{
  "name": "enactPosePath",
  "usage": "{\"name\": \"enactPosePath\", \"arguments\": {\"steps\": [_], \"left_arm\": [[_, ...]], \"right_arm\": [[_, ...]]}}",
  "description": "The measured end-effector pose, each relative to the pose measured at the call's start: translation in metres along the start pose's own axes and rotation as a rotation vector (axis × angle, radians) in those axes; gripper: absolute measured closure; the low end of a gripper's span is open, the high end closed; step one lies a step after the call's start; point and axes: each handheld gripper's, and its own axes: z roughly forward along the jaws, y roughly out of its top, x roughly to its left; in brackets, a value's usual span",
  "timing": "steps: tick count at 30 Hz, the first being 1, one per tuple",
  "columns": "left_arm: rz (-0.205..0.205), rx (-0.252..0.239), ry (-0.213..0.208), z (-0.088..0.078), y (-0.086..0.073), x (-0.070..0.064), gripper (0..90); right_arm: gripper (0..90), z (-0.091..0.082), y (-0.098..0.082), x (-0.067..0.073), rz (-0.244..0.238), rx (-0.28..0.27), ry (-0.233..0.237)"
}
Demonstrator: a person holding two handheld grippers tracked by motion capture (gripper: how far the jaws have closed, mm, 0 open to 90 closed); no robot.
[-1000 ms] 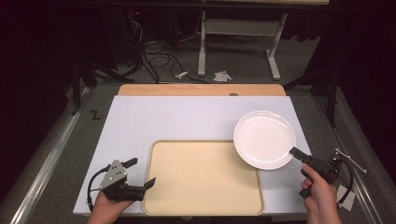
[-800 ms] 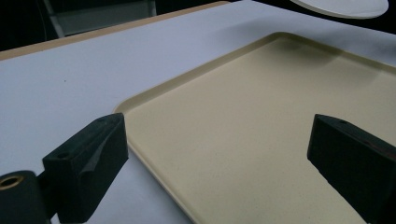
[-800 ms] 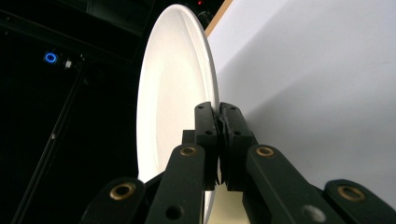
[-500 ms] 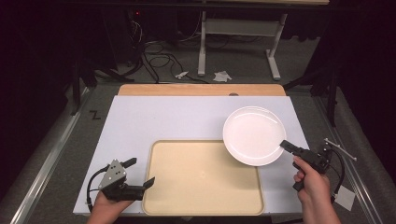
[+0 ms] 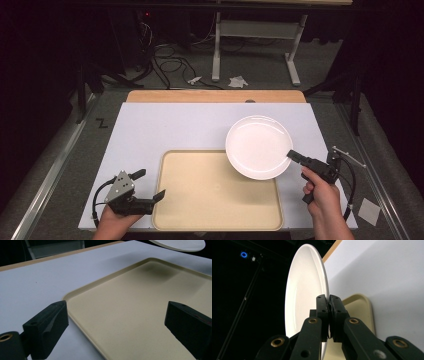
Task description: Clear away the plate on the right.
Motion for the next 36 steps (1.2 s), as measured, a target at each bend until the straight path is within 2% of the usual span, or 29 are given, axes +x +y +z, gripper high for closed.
{"name": "enactPosePath", "arguments": {"steps": [4,12,24,36], "left_arm": [[-0.006,-0.011,0.000,0.000,0.000,0.000,5.8],[-0.004,-0.015,0.001,-0.002,0.001,0.001,5.8],[-0.001,-0.023,0.001,-0.004,0.002,0.001,5.8],[0.007,-0.024,0.003,-0.004,0.002,0.000,5.8]], "right_arm": [[89.0,0.006,-0.005,0.002,-0.015,0.024,0.000],[89.0,0.027,-0.021,0.006,-0.041,0.114,-0.017],[89.0,0.046,-0.040,0.019,-0.080,0.183,0.000],[88.9,0.057,-0.053,0.023,-0.112,0.242,-0.010]]}}
